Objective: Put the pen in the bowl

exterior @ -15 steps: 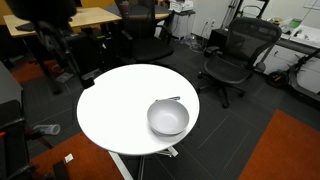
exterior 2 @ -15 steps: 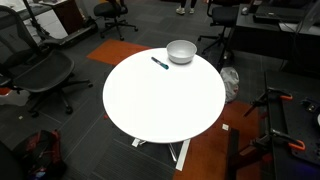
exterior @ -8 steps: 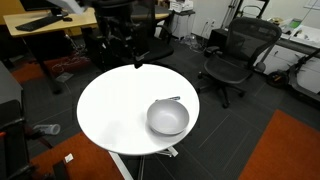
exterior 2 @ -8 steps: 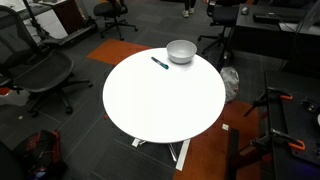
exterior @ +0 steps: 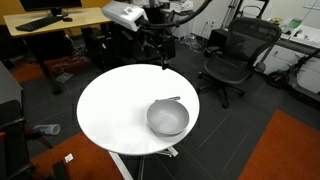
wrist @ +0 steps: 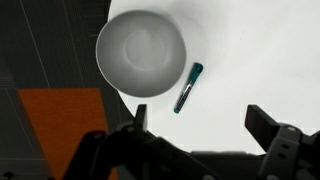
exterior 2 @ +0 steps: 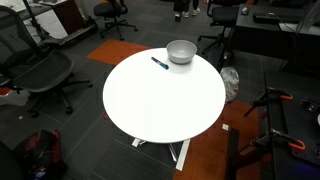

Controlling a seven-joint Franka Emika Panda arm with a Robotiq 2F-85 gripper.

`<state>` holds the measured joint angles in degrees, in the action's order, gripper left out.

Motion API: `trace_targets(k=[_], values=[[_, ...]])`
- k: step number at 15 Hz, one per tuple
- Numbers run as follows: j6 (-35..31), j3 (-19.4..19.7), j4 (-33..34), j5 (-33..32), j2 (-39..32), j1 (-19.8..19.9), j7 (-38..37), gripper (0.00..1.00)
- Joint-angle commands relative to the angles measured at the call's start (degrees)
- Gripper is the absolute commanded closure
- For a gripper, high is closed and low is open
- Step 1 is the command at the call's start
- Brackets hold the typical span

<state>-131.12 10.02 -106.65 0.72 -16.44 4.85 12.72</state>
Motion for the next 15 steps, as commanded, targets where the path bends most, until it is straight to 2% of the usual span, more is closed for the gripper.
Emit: trace_targets(k=[1, 8, 15], values=[[2.1, -1.6, 10.3, -1.7, -8.6, 1.1, -4.6, 0.00], [4.2, -3.5, 23.3, -1.1, -21.6, 2.3, -4.5, 0.00], [4.6, -5.0, 32.0, -1.5, -31.3, 3.3, -3.1, 0.00]])
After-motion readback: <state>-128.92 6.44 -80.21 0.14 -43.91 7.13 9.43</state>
